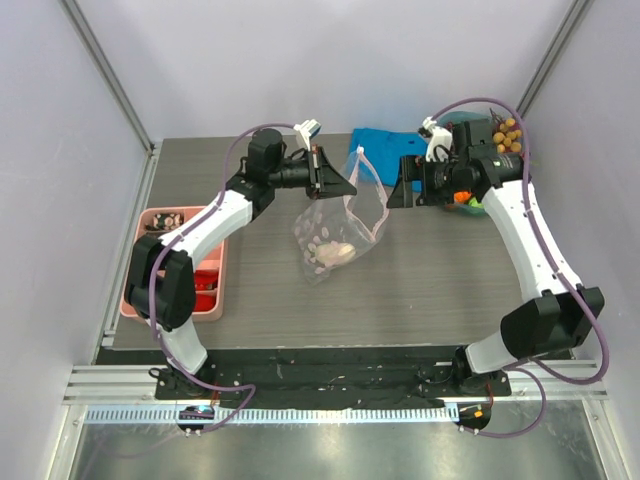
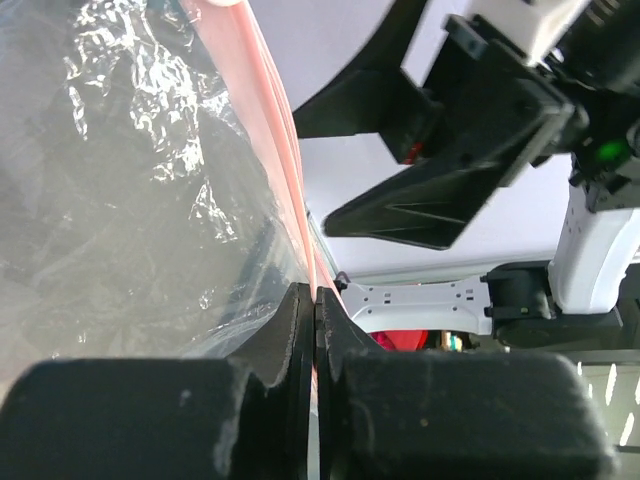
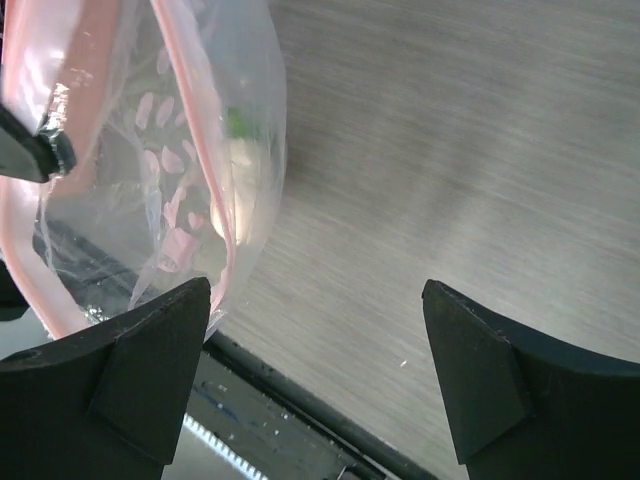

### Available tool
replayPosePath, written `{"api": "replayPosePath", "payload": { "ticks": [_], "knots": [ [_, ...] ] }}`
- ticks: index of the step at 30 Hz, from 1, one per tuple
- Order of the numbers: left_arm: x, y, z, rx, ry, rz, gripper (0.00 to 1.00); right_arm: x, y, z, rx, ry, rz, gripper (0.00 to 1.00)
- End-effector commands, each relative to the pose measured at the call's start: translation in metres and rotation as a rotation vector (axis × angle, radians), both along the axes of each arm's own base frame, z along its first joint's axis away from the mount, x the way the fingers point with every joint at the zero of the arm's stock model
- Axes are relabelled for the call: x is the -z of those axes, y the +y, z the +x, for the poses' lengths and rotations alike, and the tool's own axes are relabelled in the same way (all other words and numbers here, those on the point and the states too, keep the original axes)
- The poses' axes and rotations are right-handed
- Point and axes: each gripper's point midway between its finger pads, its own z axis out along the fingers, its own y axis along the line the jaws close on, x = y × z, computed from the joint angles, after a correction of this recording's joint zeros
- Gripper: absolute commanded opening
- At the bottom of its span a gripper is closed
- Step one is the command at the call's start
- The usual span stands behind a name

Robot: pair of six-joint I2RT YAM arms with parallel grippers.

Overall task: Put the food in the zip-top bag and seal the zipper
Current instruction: Pick up the fake fruit from the bin.

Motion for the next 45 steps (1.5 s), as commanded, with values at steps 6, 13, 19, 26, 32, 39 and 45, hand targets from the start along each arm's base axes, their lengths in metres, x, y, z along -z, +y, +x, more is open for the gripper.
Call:
{"api": "replayPosePath", "payload": {
  "ticks": [6, 13, 19, 26, 32, 39, 45],
  "knots": [
    [-0.019, 0.007, -0.005, -0.014, -0.105, 0.014, 0.03, 0.004, 0.041, -0.009, -0.116, 0.136, 0.197, 0.83],
    [-0.011, 0.022, -0.004, -0.105, -0.122, 0.159, 0.02, -0.028, 0.043, -0.003, -0.166, 0.079, 0.257, 0.01],
    [0.013, 0.052, 0.006, -0.230, -0.098, 0.428, 0.01, -0.023, 0.019, -0.006, -0.127, 0.039, 0.171, 0.01],
    [0.016, 0.030, 0.000, -0.163, -0.065, 0.400, 0.00, -0.039, -0.041, 0.031, -0.006, -0.058, 0.085, 0.94],
    [0.012, 0.021, 0.005, -0.156, -0.067, 0.375, 0.00, -0.042, -0.174, 0.056, 0.222, -0.095, -0.118, 0.98],
    [0.009, 0.017, 0.009, -0.152, -0.086, 0.358, 0.00, -0.013, -0.297, 0.087, 0.496, -0.047, -0.411, 1.00],
    [0.008, 0.012, 0.012, -0.138, -0.081, 0.344, 0.00, 0.017, -0.317, 0.129, 0.508, -0.037, -0.510, 1.00]
  ]
}}
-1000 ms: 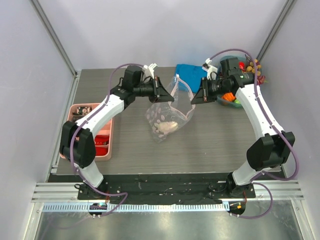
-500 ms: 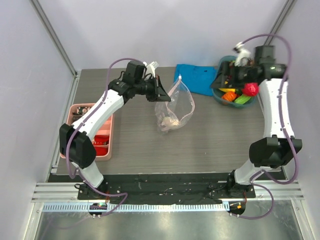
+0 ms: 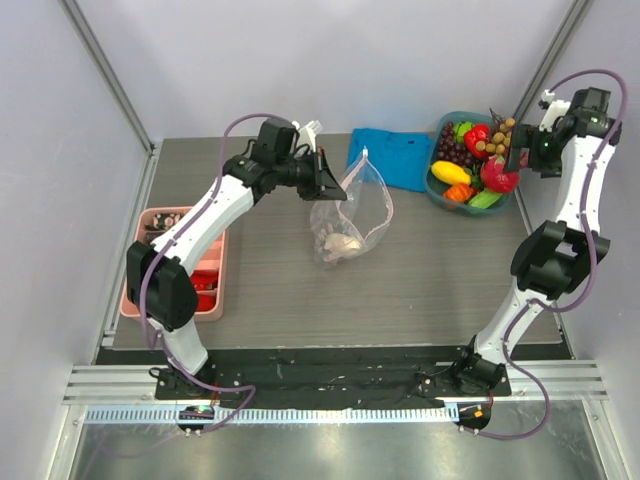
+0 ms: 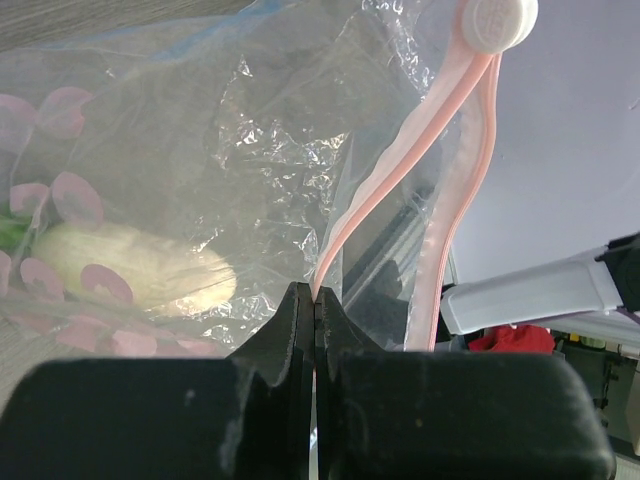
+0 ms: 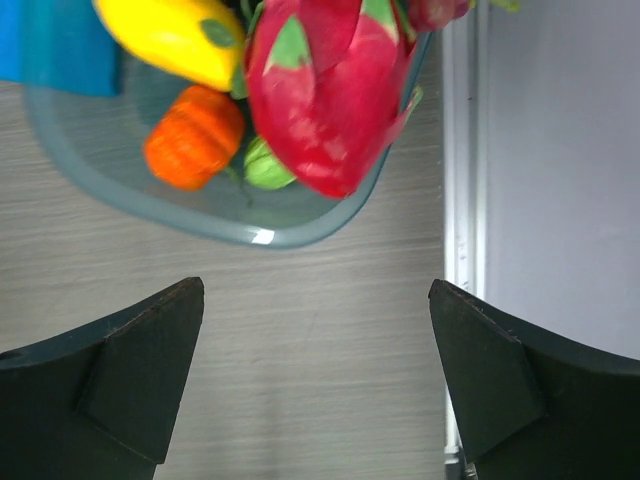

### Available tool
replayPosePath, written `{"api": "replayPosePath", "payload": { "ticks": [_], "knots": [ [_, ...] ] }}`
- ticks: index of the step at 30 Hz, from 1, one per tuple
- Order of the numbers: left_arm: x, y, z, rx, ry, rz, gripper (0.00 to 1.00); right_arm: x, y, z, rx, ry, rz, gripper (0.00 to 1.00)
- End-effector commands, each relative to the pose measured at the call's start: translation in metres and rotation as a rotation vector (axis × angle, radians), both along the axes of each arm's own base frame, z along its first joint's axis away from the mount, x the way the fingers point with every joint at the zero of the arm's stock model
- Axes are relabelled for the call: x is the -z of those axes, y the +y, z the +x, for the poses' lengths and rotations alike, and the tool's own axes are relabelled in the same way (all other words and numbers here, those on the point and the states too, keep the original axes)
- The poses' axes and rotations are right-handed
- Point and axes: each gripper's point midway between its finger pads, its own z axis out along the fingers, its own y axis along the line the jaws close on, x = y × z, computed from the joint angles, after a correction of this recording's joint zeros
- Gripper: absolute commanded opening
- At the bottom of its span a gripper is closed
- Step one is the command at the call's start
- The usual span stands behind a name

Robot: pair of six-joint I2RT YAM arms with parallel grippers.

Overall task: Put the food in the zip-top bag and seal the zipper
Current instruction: Pick up the fake fruit from the bin.

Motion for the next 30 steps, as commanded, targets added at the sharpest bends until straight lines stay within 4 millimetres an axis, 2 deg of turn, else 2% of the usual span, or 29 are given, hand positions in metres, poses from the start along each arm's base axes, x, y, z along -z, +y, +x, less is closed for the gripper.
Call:
{"api": "replayPosePath", "payload": {
  "ticks": [1, 4, 8, 15, 22, 28, 30],
  "knots": [
    [-0.021, -0.008, 0.005, 0.025, -0.054, -0.047, 0.00, 0.005, -0.022, 0.037, 0.001, -0.013, -0.173, 1.00],
    [-0.018, -0.008, 0.006, 0.026, -0.049, -0.046, 0.00, 0.011, -0.028, 0.052, 0.003, -0.008, -0.213, 1.00],
    [-0.012, -0.009, 0.006, 0.022, -0.037, -0.047, 0.00, 0.027, -0.025, 0.074, -0.016, -0.017, -0.245, 1.00],
    [-0.008, -0.009, 0.007, 0.020, -0.033, -0.047, 0.00, 0.058, -0.022, 0.093, -0.014, -0.005, -0.235, 1.00],
    [-0.006, -0.010, 0.008, 0.021, -0.029, -0.046, 0.00, 0.088, -0.013, 0.102, -0.013, 0.024, -0.214, 1.00],
    [-0.003, -0.009, 0.010, 0.020, -0.026, -0.042, 0.00, 0.092, -0.009, 0.106, -0.005, 0.018, -0.203, 1.00],
    [-0.002, -0.009, 0.010, 0.022, -0.027, -0.042, 0.00, 0.093, -0.008, 0.106, -0.004, 0.019, -0.194, 0.93]
  ]
}}
